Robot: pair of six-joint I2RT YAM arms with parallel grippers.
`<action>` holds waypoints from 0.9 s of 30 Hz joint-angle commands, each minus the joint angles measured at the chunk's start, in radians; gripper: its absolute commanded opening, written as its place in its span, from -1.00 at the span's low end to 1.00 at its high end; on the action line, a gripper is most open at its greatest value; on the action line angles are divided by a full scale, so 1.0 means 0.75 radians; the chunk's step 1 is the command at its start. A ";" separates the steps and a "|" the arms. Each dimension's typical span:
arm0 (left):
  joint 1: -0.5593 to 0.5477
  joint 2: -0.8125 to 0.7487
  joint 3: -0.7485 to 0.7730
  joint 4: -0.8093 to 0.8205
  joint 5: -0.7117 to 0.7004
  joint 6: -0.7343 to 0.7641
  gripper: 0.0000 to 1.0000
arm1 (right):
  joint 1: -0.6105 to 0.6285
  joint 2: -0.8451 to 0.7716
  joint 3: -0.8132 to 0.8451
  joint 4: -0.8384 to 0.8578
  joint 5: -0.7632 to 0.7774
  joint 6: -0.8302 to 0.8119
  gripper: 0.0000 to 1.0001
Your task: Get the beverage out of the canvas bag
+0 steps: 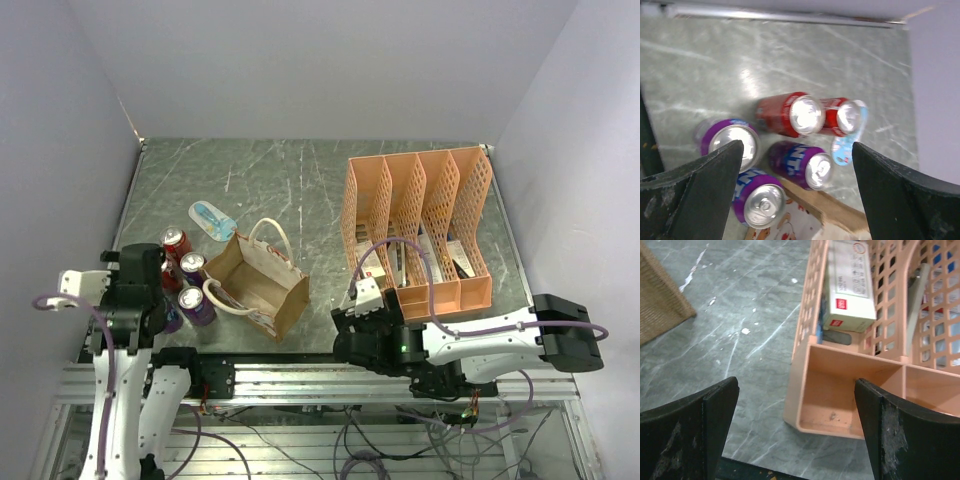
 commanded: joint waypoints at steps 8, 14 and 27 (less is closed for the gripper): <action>0.011 -0.127 0.227 0.745 0.425 1.186 0.99 | -0.490 -0.267 0.190 0.091 -0.151 -0.395 1.00; -0.441 0.139 0.430 0.839 0.512 1.543 0.99 | -0.964 -0.402 0.392 0.023 -0.387 -0.542 1.00; -0.748 -0.024 0.400 0.785 0.670 1.707 0.94 | -1.013 -0.765 0.772 -0.457 -0.377 -0.613 1.00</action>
